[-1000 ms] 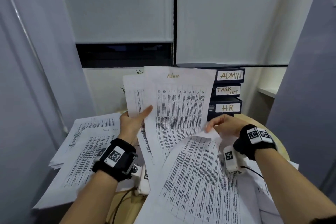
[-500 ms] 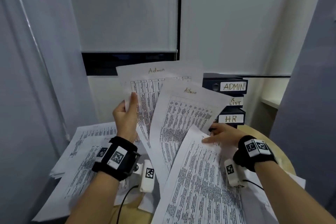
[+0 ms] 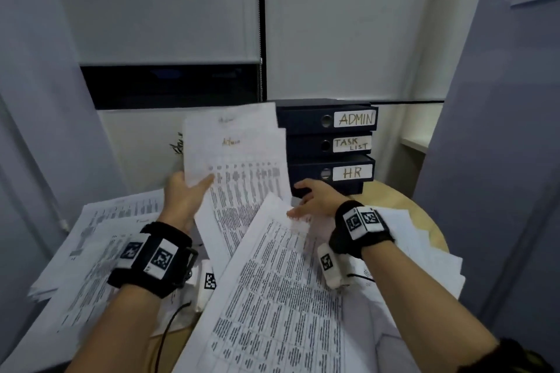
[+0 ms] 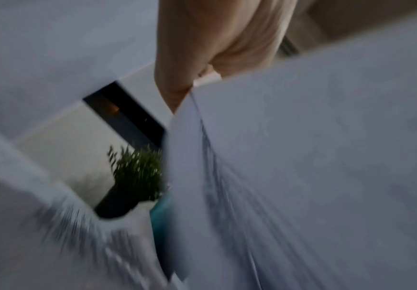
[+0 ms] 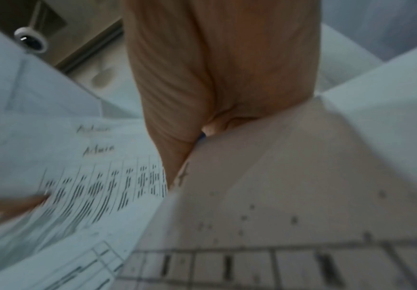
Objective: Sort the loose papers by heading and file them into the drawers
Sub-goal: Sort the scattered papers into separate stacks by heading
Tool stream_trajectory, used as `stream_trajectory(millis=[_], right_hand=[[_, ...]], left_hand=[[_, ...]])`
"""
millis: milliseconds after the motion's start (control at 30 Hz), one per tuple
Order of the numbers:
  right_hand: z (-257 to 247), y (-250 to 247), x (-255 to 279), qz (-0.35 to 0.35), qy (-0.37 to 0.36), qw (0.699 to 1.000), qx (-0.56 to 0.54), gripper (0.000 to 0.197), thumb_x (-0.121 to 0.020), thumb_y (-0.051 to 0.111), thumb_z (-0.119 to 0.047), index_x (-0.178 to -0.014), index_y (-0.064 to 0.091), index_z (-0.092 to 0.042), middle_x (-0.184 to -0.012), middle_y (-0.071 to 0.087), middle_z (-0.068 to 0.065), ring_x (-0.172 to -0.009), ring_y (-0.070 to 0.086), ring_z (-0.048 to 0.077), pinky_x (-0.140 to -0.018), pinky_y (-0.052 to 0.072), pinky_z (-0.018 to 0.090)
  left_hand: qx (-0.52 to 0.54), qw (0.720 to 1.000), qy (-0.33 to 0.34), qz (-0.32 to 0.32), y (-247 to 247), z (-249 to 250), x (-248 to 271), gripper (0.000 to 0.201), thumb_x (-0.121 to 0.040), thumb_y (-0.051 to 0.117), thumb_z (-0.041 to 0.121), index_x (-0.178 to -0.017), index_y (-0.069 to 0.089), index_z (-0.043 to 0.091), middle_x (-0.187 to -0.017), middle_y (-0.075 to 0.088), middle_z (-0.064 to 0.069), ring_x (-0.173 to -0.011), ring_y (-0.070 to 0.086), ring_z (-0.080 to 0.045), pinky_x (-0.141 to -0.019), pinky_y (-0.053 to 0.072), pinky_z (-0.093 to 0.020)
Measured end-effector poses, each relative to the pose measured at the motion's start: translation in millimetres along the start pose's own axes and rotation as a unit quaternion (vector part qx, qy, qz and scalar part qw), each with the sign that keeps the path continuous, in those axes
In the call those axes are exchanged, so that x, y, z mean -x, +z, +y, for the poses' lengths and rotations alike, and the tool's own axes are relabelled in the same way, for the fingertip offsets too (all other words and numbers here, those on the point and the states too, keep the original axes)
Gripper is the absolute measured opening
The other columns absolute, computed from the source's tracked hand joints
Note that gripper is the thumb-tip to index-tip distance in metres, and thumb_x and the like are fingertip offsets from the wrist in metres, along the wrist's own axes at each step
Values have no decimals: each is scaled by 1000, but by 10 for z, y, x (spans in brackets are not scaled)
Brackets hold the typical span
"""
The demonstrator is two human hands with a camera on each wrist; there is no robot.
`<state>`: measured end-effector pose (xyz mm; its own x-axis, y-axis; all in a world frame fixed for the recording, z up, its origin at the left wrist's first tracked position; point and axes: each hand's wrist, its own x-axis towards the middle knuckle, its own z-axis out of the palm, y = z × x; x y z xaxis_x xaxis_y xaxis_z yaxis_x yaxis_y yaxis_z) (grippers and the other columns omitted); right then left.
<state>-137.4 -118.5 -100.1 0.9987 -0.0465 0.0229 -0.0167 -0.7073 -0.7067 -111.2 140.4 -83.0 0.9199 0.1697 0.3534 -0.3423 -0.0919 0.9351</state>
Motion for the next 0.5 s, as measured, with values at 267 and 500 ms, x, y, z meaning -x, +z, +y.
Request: stream_trajectory(millis=[267,500], right_hand=[[-487,405,-137,23,-144,988,42,51,-84,71,-39,-131,56,-25,-98,70,2,-93,63,17,-92,50,37],[-226,-282,0,52,42,998,15,31,-97,52,-15,-122,60,1,-126,61,18,-116,58,33,-93,44,33]], left_hand=[[-70,959,217,168,-359,748,-232,35,-88,63,18,-117,61,-2,-107,64,-6,-94,57,-14,-72,42,-13],[84,973,163,142,-621,833,-688,102,-51,56,89,-119,62,14,-85,55,22,-64,47,31,-60,35,5]])
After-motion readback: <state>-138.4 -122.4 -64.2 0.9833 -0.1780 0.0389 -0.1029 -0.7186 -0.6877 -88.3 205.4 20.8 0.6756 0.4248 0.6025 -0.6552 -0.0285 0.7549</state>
